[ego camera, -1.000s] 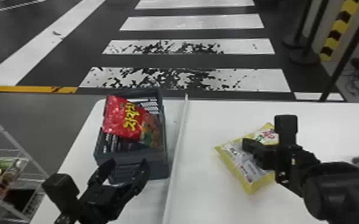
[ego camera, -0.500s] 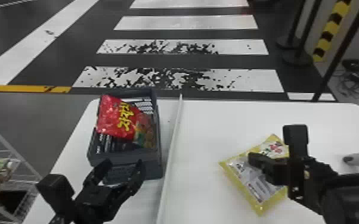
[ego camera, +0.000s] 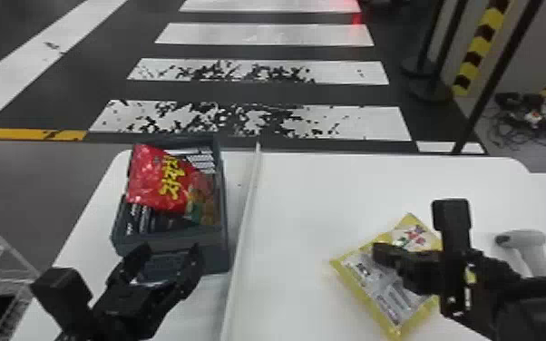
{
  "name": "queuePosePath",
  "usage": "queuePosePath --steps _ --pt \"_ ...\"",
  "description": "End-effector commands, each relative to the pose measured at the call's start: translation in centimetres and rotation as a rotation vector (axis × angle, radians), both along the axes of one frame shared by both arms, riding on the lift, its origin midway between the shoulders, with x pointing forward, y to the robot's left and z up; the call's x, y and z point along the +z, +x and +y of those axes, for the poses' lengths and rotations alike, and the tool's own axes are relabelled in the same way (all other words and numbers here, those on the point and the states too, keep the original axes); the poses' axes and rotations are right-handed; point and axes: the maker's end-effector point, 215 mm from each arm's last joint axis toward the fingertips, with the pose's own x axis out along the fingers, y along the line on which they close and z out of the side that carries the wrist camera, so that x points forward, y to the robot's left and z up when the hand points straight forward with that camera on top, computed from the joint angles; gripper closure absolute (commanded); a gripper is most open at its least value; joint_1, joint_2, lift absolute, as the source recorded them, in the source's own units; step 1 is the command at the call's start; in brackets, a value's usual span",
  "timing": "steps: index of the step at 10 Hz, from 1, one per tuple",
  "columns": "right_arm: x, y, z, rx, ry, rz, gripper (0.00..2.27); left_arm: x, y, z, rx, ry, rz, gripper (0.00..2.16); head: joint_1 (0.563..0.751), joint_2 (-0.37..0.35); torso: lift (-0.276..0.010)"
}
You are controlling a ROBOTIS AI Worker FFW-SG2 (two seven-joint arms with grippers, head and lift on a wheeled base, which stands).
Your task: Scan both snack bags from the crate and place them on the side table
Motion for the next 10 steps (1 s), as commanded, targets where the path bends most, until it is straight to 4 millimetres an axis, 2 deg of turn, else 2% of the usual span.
queuePosePath --steps 1,2,3,4,6,7,9,10 --pt "2.3 0.2 1.2 0.009 0.091 -0.017 2.25 0.0 0.0 -0.2 -0.002 -0.001 -0.001 0.08 0.695 0.041 -0.095" --pt "4.1 0.1 1.6 0.014 0.137 -0.013 2.25 -0.1 -0.1 -0.2 -0.002 -0.003 0.002 0.08 0.695 0.046 -0.095" --pt "4.3 -1.6 1.3 0.022 0.143 0.042 2.25 0.0 -0.1 0.1 0.002 -0.002 0.002 0.08 0.695 0.055 -0.095" --pt "4.5 -2.5 -0.6 -0.007 0.099 0.041 2.25 -0.3 -0.2 0.1 0.002 -0.002 0.006 0.08 0.695 0.061 -0.095" --pt "3.7 -4.6 -7.3 -0.121 0.007 0.077 2.25 -0.3 0.0 -0.2 -0.001 -0.005 0.005 0.08 0.695 0.039 -0.095" --pt "3.5 -5.3 -10.0 -0.170 -0.003 0.090 2.25 -0.4 0.2 -0.3 -0.003 -0.007 0.005 0.08 0.695 -0.008 -0.095" --pt "3.1 -5.6 -13.7 -0.234 -0.062 0.091 2.25 -0.3 0.3 -0.4 -0.004 -0.008 0.003 0.08 0.695 -0.098 -0.095" --pt "2.5 -5.8 -14.5 -0.252 -0.067 0.101 2.25 -0.1 0.3 -0.4 -0.003 -0.007 0.001 0.08 0.695 -0.128 -0.095"
